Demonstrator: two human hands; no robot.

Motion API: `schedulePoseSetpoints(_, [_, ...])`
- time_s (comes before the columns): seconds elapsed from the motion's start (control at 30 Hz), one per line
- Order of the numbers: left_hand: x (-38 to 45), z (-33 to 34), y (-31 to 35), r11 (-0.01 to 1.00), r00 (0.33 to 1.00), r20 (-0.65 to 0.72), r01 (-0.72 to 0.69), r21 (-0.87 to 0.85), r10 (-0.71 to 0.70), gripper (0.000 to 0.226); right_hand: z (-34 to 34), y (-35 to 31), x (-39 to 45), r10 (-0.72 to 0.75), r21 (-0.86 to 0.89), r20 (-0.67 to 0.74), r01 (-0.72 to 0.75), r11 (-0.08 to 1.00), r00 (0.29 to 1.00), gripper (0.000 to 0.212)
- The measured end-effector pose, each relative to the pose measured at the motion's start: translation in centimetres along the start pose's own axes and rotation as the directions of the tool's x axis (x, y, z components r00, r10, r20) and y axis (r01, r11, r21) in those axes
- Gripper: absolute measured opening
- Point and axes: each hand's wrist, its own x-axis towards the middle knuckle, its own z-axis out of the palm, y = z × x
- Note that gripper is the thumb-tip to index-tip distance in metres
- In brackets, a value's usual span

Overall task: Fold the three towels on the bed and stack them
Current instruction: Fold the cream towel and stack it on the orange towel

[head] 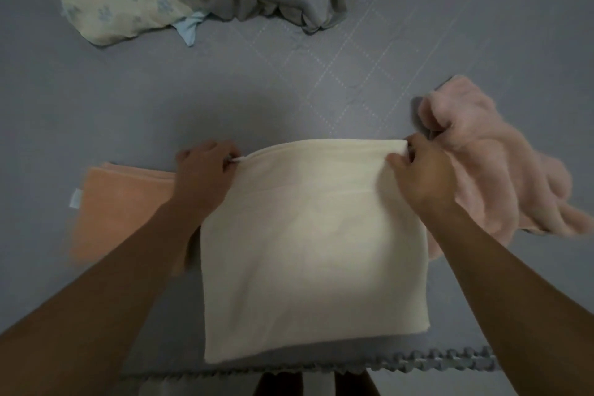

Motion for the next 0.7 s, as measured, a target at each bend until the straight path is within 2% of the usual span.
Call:
schedulePoseSetpoints(0.07, [-0.4, -0.1, 0.1, 1.0, 0.999, -0.041, -0.027, 0.008, 0.028, 0.023, -1.1, -0.1, -0.7, -0.044, 0.004, -0.048, 0.044, 0.999, 0.998, 0.021])
schedulePoseSetpoints(0.17, [-0.5, 0.2, 0.2, 0.998, 0.998, -0.06, -0.023, 0.052, 0.027, 0.038, -1.1, -0.8, -0.7, -0.136, -0.058, 0.073, 0.14, 0.988, 0.988, 0.033])
schedulePoseSetpoints(0.23, [-0.2, 0.5, 0.2, 0.997, 0.998, -0.041, -0.034, 0.074, 0.037, 0.034, -0.4, -1.5, -0.2, -0.107, -0.039, 0.159, 0.114, 0.993, 0.982, 0.045])
schedulePoseSetpoints(0.3, [0.0, 0.9, 0.1, 0.991, 0.999, 0.037, -0.014, 0.134, 0.009, 0.029, 0.3, -1.9, 0.4, -0.056, 0.015, 0.17, 0.054, 0.998, 0.984, 0.048])
schedulePoseSetpoints(0.37, [0.1, 1.2, -0.3, 0.983, 0.996, 0.08, 0.008, 0.182, -0.023, 0.027, 0.6, -1.8, 1.0, -0.02, 0.02, 0.173, 0.017, 1.0, 0.985, 0.04])
schedulePoseSetpoints(0.43, [0.2, 1.1, -0.7, 0.979, 0.997, 0.065, 0.014, 0.203, -0.028, 0.021, 0.4, -1.6, 1.2, -0.021, -0.038, 0.194, 0.029, 0.999, 0.981, 0.03])
schedulePoseSetpoints(0.53, [0.2, 0.3, -0.7, 0.982, 0.999, 0.047, -0.001, 0.189, -0.008, 0.014, -1.0, -0.8, 1.0, -0.024, -0.017, 0.121, 0.026, 1.0, 0.992, 0.019])
schedulePoseSetpoints(0.6, [0.3, -0.3, -0.4, 0.988, 0.999, -0.003, -0.034, 0.149, 0.034, 0.011, -2.1, 0.1, 0.7, -0.024, 0.011, 0.044, 0.024, 1.0, 0.999, 0.012])
schedulePoseSetpoints(0.7, [0.8, -0.7, 0.3, 0.991, 0.98, -0.159, -0.103, 0.082, 0.115, 0.013, -2.6, 0.8, 0.5, -0.035, 0.032, -0.021, 0.036, 0.999, 0.999, 0.007])
